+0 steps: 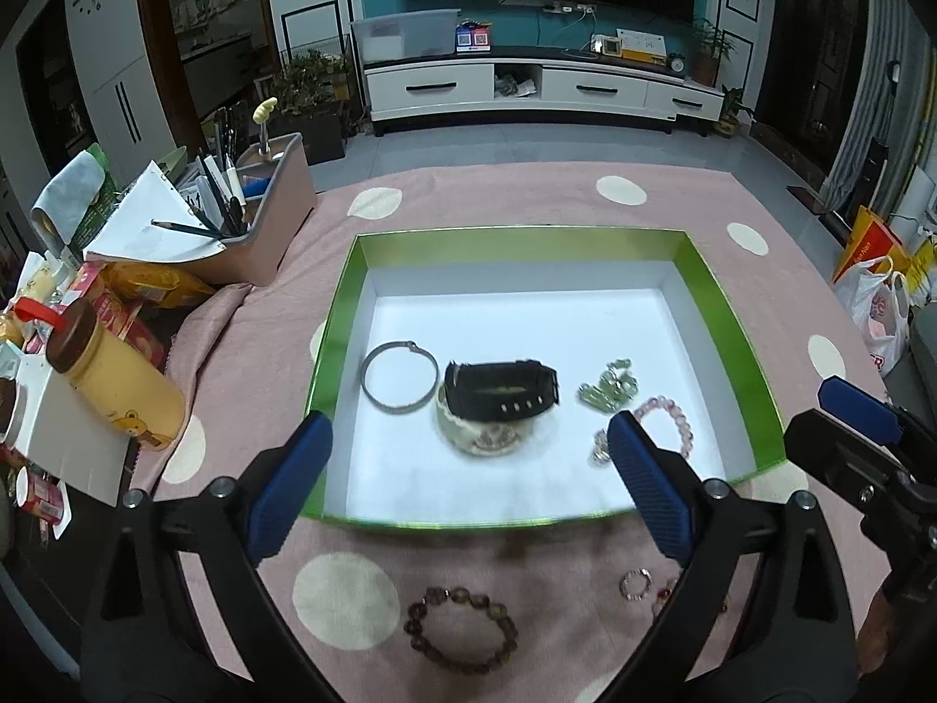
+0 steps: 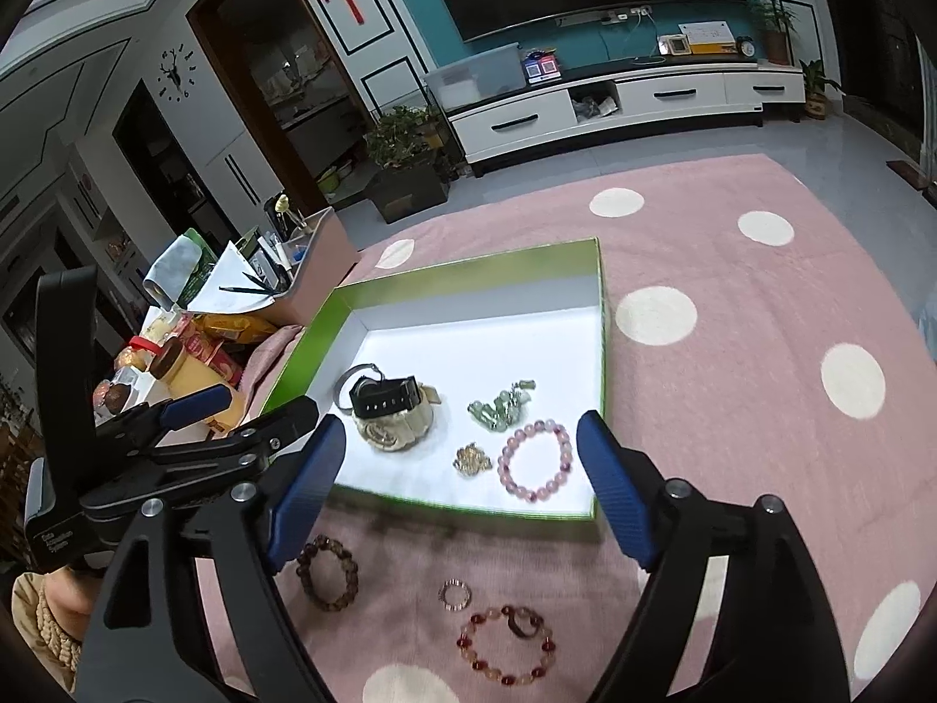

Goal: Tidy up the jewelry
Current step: 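Withdraw both tools from the box back over the remaining jewelry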

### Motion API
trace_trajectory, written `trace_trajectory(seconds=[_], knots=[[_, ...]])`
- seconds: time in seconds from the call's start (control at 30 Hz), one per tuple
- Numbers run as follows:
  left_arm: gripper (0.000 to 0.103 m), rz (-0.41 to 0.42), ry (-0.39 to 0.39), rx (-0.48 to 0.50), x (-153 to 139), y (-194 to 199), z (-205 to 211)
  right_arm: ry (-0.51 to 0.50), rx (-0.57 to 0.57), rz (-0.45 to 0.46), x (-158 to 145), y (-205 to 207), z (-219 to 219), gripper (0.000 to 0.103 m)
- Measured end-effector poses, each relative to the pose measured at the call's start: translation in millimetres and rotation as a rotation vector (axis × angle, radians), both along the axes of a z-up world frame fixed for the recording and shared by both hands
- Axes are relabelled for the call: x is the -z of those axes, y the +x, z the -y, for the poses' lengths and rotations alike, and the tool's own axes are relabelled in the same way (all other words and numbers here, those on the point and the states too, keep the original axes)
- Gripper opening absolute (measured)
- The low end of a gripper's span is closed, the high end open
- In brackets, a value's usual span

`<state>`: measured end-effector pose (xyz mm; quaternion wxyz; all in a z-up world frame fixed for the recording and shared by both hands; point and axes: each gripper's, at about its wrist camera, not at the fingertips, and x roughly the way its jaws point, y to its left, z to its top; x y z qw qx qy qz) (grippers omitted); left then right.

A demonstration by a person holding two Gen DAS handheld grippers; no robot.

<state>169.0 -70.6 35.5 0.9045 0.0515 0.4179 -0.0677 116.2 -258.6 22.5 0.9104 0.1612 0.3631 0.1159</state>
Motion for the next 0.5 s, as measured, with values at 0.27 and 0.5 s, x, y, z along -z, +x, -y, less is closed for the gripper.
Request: trace_trajectory(seconds=[0.27,0.5], knots=[[0.101,0.021,-0.002,0.007,-6,-32,0,-0.032,0.005,0.003,-5,-29,4,0.088],[0.101,0.022,0.002,0.02,-5,-59,1,-0.098,-0.003,0.018,-8,-54,2,0.092]])
